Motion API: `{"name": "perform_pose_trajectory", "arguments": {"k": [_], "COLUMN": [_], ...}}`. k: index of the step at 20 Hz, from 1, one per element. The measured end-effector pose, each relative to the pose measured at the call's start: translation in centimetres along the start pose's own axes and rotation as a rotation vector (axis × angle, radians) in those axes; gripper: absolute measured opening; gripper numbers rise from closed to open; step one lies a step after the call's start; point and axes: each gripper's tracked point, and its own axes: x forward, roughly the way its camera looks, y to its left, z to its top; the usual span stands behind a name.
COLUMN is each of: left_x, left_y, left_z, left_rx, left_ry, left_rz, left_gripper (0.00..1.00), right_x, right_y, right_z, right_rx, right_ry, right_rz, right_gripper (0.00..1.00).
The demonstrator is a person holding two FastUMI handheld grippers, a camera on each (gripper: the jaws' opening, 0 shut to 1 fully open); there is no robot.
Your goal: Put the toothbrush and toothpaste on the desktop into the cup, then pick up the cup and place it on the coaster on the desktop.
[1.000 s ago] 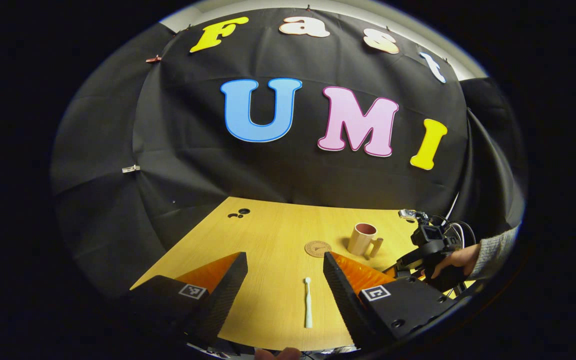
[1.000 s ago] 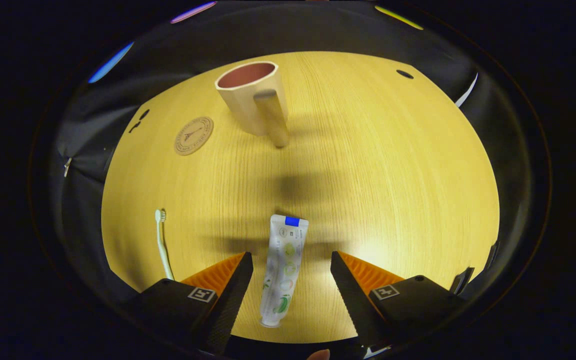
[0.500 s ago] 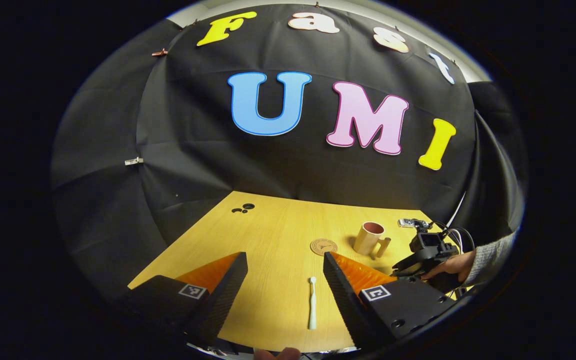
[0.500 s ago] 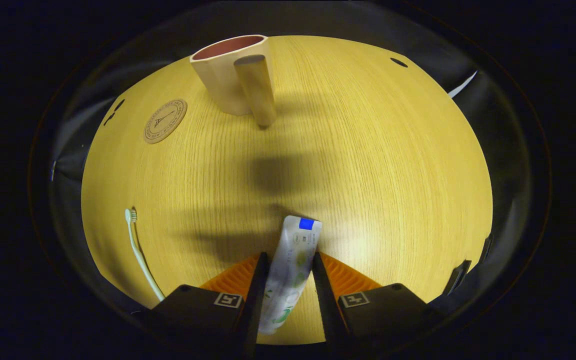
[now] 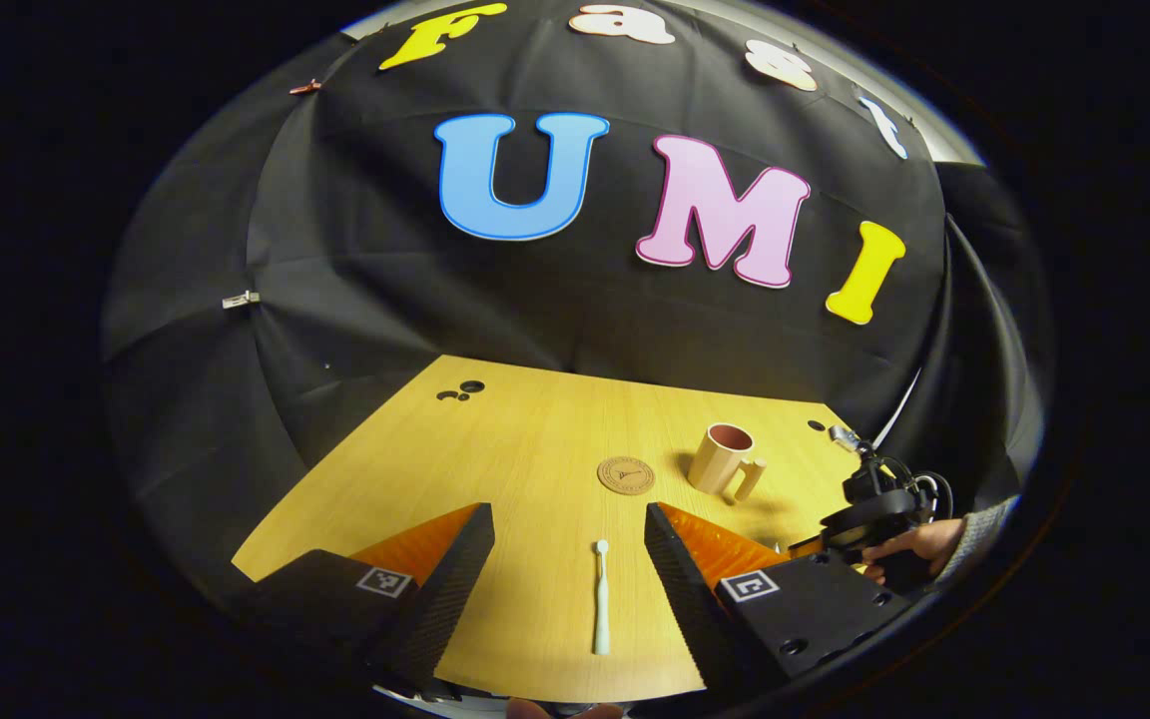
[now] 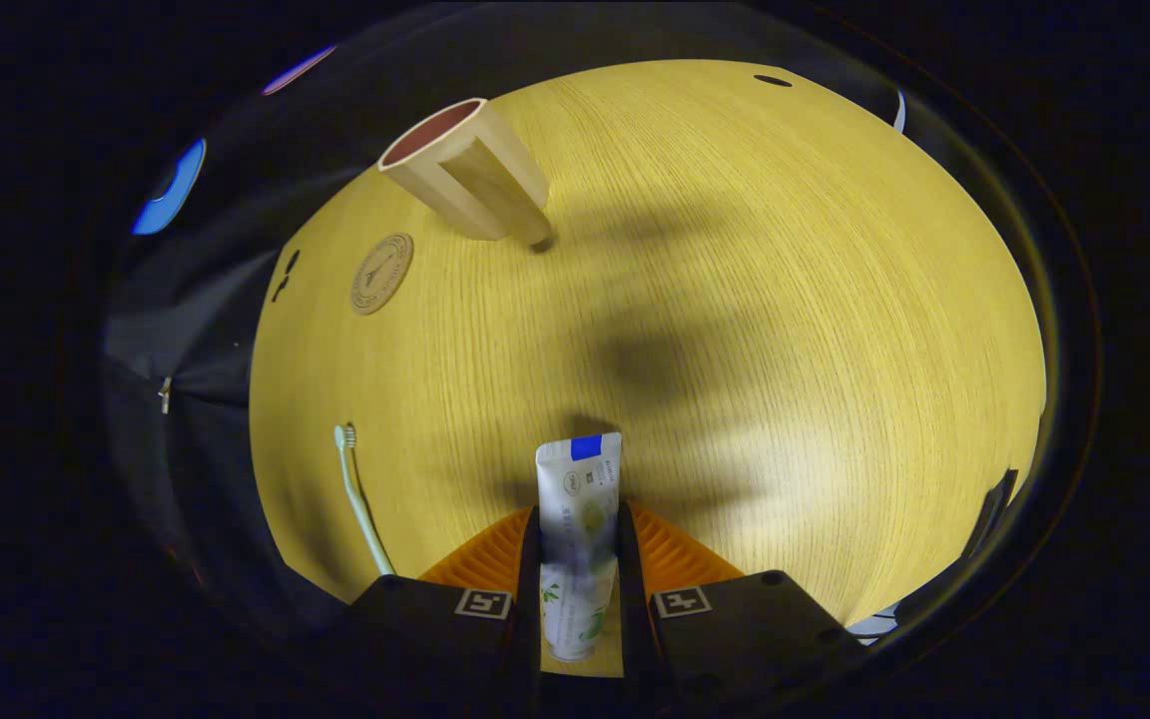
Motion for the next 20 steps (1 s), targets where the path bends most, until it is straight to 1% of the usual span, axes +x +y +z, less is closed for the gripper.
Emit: {"name": "perform_pose_trajectory", "arguments": {"k": [5,9,10,13,16,20], "left_x": [3.4,6.3,7.0,8.6,9.8,11.7], "left_y": [-1.3,-2.1,-2.3,-2.1,-2.2,-2.1], "left_z": [-2.9,-5.9,-6.7,-9.7,-11.9,-14.7], "left_rx": [0.021,0.050,0.061,0.091,0.082,0.056], "left_ry": [0.097,0.172,0.196,0.282,0.381,0.550], "left_rz": [-0.027,-0.043,-0.045,-0.042,-0.041,-0.004], "left_gripper": [0.96,0.95,0.95,0.95,0.95,0.95], "right_x": [-4.6,-7.4,-8.1,-9.6,-11.6,-13.5], "right_y": [1.3,2.2,2.1,1.8,1.6,1.1], "right_z": [2.9,5.1,5.2,5.8,5.9,6.5], "right_rx": [-0.072,-0.135,-0.154,-0.203,-0.196,-0.212], "right_ry": [-0.242,-0.432,-0.466,-0.511,-0.526,-0.552], "right_rz": [0.162,0.273,0.280,0.278,0.306,0.317], "right_gripper": [0.37,0.36,0.36,0.36,0.36,0.36]}}
